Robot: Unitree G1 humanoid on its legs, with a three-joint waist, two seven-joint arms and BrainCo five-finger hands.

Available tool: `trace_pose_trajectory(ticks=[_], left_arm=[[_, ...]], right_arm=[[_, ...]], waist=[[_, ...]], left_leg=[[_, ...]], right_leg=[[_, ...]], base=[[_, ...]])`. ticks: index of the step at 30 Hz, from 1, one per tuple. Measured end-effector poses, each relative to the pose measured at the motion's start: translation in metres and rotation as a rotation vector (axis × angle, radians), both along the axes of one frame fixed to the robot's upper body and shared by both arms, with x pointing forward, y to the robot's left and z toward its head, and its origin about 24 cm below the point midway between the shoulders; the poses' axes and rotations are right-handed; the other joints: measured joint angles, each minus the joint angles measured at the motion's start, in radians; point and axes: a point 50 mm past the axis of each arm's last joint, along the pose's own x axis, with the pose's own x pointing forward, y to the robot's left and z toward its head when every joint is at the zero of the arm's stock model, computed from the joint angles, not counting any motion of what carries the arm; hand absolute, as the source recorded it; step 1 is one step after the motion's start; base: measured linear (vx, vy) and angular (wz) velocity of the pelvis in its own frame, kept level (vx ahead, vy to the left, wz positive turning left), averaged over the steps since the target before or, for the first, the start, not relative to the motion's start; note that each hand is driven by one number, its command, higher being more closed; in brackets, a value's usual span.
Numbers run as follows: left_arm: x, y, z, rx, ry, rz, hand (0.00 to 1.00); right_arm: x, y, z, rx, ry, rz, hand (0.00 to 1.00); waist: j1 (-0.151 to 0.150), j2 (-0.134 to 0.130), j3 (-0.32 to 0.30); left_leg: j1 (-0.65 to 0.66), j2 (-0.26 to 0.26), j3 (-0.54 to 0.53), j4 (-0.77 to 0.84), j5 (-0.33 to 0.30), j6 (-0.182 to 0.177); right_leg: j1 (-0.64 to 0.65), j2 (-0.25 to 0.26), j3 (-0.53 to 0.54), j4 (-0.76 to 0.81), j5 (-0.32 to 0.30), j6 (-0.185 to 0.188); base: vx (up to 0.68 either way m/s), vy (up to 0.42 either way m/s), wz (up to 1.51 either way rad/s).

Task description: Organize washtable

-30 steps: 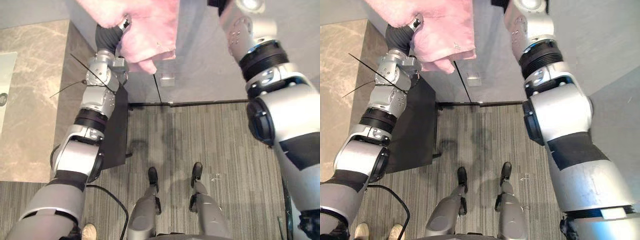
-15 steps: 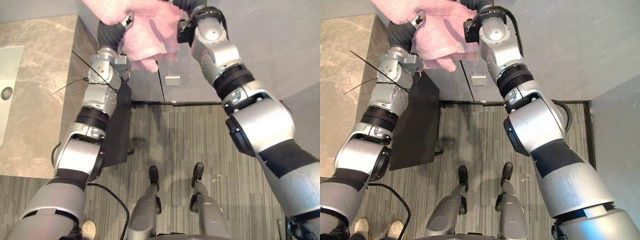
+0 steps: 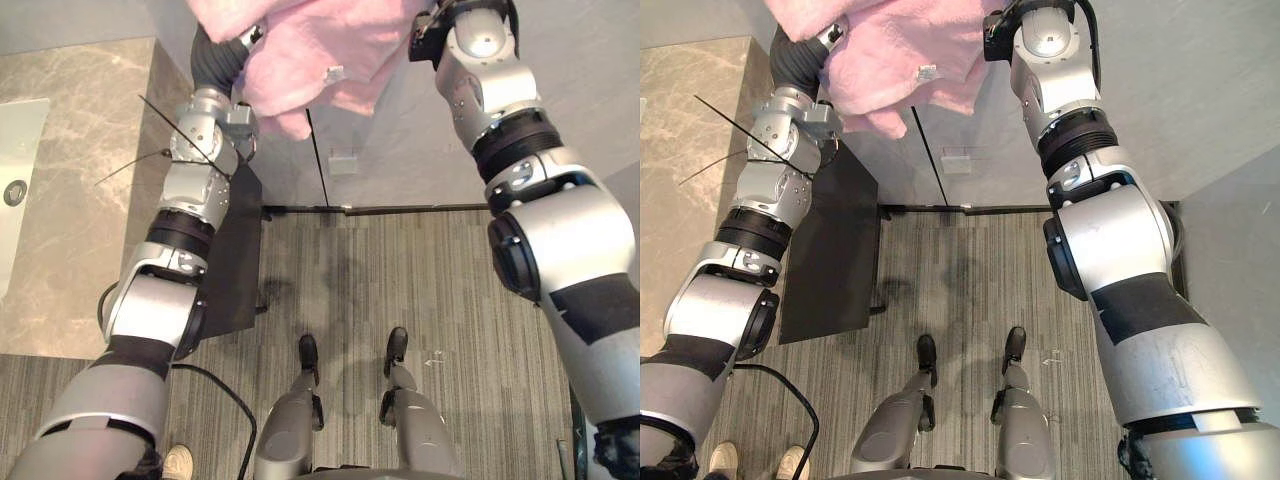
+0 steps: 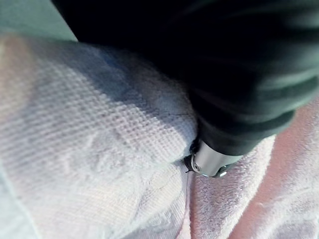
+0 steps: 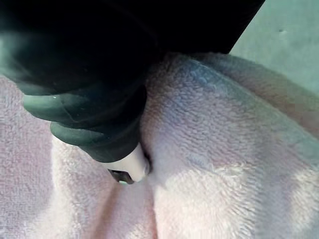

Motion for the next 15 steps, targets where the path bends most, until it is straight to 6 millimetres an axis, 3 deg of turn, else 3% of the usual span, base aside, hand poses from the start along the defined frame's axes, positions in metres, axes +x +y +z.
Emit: trace_pose_trajectory(ticks=[7,15], left_arm=[[-0.001,-0.002,0.003,0.011,-0.010,-0.016,1.00],[-0.001,0.000,0.003,0.017,-0.011,-0.018,1.00]], right_arm=[[-0.004,0.002,0.012,0.016,-0.020,0.035,1.00],[-0.004,0.002,0.012,0.013,-0.018,0.045,1.00]], waist=[[0.002,0.000,0.000],[0.001,0.000,0.000]], left_leg=[[0.018,0.001,0.004,0.011,-0.001,0.000],[0.020,0.001,0.004,0.011,-0.001,0.001]], right_leg=[[0.020,0.003,0.010,0.000,0.000,0.000],[0.023,0.007,0.010,0.000,0.001,0.000]], base=[[0.00,0.003,-0.01],[0.00,0.002,0.00]])
